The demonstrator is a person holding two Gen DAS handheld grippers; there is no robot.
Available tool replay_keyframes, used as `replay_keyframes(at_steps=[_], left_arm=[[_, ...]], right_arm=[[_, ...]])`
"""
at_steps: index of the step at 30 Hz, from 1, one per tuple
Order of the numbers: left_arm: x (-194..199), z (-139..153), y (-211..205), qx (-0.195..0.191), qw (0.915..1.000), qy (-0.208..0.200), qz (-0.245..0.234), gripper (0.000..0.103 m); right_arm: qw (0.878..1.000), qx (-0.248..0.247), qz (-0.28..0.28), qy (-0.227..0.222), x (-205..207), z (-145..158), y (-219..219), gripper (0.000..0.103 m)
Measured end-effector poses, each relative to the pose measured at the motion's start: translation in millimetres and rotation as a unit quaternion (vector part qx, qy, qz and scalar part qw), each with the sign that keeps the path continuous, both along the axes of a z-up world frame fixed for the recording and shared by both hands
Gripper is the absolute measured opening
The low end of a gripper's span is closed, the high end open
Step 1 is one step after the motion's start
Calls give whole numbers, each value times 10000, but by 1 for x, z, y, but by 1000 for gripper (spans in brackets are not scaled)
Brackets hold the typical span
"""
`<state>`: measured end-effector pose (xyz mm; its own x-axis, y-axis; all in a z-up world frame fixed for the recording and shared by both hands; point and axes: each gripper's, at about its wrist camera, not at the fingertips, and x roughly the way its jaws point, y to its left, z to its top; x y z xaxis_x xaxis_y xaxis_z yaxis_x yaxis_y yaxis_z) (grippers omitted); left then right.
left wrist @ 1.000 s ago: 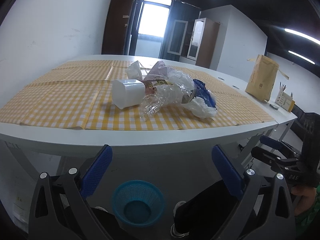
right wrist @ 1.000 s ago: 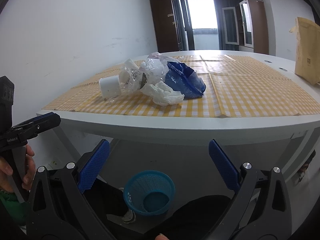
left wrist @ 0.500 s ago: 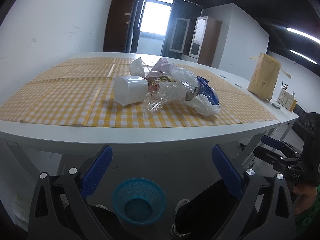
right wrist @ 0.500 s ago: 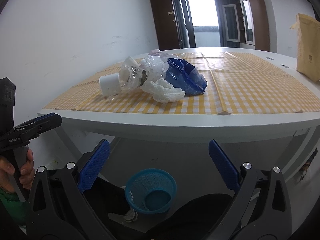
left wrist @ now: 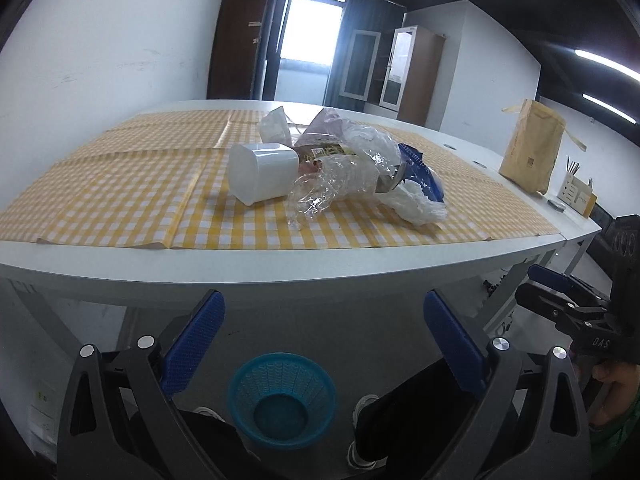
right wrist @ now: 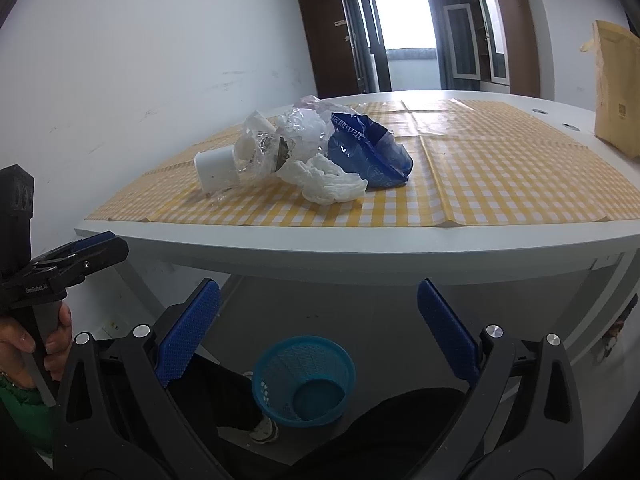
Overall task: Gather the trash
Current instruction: 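Move both tools toward the trash pile on the table, then grasp the white paper cup with the left tool while the right tool grasps the blue bag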
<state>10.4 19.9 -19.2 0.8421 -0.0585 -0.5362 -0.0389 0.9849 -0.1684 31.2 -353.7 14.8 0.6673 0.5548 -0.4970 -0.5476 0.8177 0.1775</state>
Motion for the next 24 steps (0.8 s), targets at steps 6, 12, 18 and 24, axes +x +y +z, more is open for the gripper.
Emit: replay_keyframes(at_steps=[6,12,18,24], left_arm=[[8,-1,2,140,9999,-4,-10,97],[22,3,12,154,9998,-15,106,97],[44,8,26,74,9999,-13,124,96],[73,12,40,-27,9999,38,149,96]], right_arm=[[10000,-87,-8,6,7,0,4,94],[10000,-65,-11,-54,21,10,5,94],[9999,-70,17,-109,45,23,9,92],[9999,-80,59,-33,79,31,17,91]])
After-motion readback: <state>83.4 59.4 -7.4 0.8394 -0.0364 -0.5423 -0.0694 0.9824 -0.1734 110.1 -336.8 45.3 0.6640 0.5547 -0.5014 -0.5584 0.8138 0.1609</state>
